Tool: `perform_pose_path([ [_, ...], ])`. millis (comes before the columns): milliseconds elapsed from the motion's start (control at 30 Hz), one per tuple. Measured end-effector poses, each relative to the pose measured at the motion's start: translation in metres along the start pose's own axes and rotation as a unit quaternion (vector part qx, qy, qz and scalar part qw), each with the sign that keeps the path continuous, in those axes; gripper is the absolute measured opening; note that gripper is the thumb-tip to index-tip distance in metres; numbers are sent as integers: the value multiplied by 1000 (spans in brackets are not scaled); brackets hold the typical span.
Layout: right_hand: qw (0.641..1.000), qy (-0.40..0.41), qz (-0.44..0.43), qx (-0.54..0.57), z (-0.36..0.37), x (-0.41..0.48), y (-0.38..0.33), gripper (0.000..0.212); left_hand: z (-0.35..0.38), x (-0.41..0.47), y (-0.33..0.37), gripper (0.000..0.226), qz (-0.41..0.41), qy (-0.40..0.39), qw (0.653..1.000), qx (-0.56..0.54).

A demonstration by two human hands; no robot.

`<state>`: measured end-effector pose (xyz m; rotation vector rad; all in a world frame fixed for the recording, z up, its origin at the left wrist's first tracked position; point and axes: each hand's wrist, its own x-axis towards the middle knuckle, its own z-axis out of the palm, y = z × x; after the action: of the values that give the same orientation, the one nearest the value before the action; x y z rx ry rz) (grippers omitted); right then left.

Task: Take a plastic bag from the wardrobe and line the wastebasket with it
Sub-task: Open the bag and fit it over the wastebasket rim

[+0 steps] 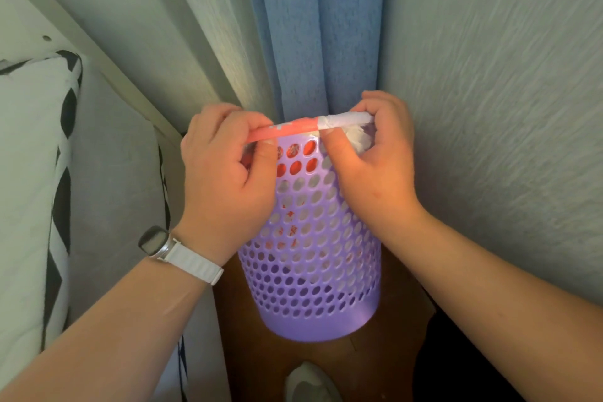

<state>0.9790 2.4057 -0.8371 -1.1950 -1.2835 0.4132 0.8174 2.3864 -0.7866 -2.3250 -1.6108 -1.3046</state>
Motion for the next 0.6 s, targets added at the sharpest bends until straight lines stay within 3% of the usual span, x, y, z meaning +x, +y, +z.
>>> perform_pose_path([
  [167,999,17,-25,-23,3,-2,-10,35,3,-6,23,27,46,-7,996,70],
  [367,998,10,-46,-35,11,-10,-19,35,3,-3,20,16,25,6,996,85],
  [600,1000,-19,-7,6,8,-8,-9,44,1,-1,10,13,-10,-3,997,71],
])
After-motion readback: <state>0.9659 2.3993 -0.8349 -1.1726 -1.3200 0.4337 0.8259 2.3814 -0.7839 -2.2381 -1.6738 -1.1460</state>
